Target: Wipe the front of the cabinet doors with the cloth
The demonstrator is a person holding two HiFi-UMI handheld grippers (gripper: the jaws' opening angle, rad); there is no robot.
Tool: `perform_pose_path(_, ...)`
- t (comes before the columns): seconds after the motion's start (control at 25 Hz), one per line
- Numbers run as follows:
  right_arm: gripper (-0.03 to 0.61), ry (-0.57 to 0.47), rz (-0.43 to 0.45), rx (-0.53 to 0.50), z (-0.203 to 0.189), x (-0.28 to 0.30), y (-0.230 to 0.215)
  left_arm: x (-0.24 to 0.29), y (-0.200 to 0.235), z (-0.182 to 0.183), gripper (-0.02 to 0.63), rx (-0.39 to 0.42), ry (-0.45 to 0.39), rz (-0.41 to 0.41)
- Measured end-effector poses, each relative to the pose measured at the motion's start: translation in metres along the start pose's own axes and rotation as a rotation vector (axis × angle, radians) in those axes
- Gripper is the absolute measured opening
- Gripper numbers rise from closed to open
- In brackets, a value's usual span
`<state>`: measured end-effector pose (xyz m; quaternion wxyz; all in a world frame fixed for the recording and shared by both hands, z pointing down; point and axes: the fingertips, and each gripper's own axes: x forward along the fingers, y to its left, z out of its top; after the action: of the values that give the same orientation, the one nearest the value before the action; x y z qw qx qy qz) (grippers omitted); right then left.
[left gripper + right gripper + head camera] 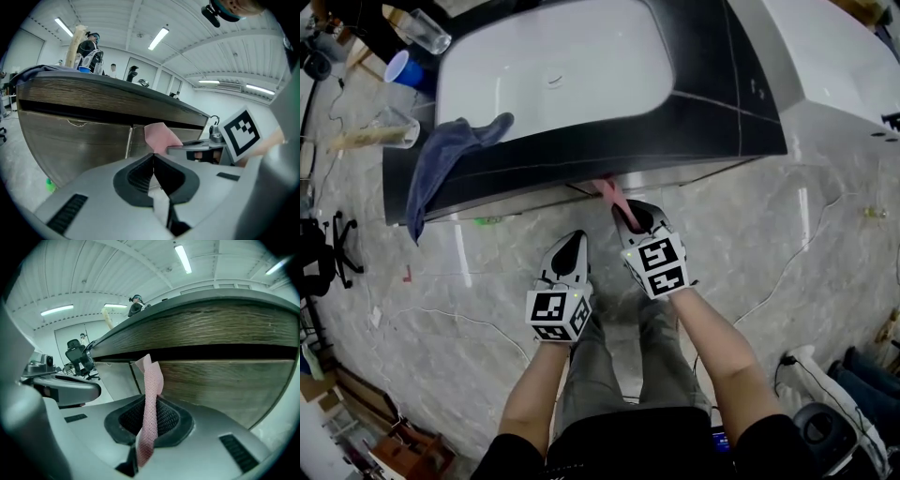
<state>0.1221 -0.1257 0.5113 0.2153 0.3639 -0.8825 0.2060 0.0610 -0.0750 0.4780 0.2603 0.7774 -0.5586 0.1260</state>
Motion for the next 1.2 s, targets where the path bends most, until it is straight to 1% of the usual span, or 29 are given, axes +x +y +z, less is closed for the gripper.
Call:
perform_pose_path(0.16,0.041,-0.002,-0.033,0.02,-0.005,-0.014,-0.028,0.009,-0.016,-0.004,0.01,-0.001,0.005,-0.008)
perform_pose_path(0.36,0.041,-0.022,-0.077,0.042,-0.01,-0.035,-0.061,0.026,-0.042,-0.009,0.011,0.017,0.01,-0.04)
perform_pose_path(0.76,0.041,-0.061,-0.182,0.081,-0.019,-0.078,-0.129,0.052,-0.085,-0.009,0.009,0.046,-0.002,-0.084)
perform_pose_path(1.2,0.041,-0.071,-0.272,0.125,-0.034,-0.112,-0.176,0.057,-0.113,-0.018,0.01,0.058,0.0,-0.095)
